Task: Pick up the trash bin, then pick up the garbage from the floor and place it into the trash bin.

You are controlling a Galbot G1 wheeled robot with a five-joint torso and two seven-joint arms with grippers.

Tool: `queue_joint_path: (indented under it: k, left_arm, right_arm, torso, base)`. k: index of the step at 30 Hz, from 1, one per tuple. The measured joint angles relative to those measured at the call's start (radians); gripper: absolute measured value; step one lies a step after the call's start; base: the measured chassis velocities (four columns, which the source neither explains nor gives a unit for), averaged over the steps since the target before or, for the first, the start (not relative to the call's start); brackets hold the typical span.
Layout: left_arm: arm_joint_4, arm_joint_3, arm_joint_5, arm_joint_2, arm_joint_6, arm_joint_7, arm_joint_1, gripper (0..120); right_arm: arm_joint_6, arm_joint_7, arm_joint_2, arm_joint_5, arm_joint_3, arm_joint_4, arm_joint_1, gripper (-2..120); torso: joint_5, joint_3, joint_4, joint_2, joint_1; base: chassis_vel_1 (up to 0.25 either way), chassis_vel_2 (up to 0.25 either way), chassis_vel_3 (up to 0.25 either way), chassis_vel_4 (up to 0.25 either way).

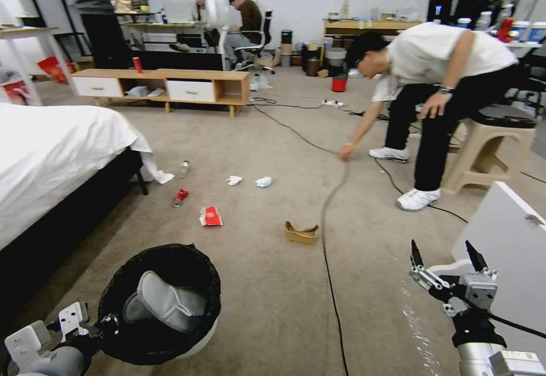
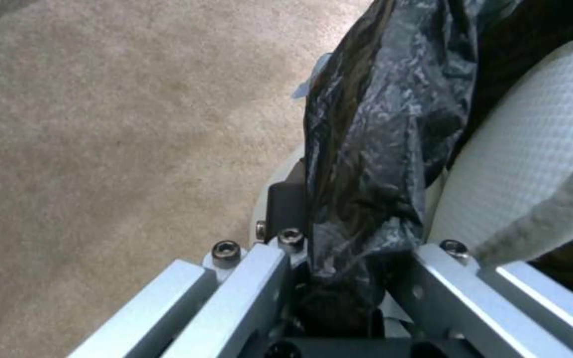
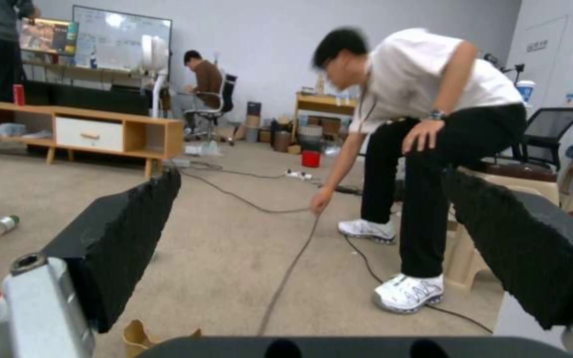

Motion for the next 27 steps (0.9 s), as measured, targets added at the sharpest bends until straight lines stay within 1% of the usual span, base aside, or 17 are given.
queue_joint_path:
  k: [3, 13, 18, 27]
  left_arm:
    - [0.002, 0.000, 0.002, 0.000, 0.000, 0.002, 0.000, 1]
    - [0.003, -0.004, 0.001, 0.001, 0.000, 0.003, -0.001, 1]
    - [0.002, -0.011, -0.004, 0.001, 0.000, 0.002, -0.001, 1]
    - [-0.007, -0.024, -0.008, -0.007, 0.000, 0.000, 0.007, 1]
  right_arm:
    - [0.003, 0.000, -0.001, 0.000, 0.000, -0.001, 0.002, 100]
    - [0.007, 0.000, 0.000, 0.000, 0.001, -0.004, 0.006, 100]
    - [0.035, -0.002, 0.002, -0.002, 0.002, -0.010, 0.006, 100]
    - [0.047, -0.009, 0.003, -0.012, 0.005, -0.013, -0.002, 100]
  torso:
    - [0.0000, 0.000, -0.0003, 0.000, 0.000]
    - [0.0000, 0.000, -0.0002, 0.000, 0.000]
    - [0.0000, 0.000, -0.0001, 0.000, 0.000]
    - [0.0000, 0.000, -0.0001, 0.000, 0.000]
  base:
    - [0.000, 0.000, 0.000, 0.000]
    - [0.000, 0.000, 0.000, 0.000]
    - [0.000, 0.000, 0.000, 0.000]
    - [0.000, 0.000, 0.000, 0.000]
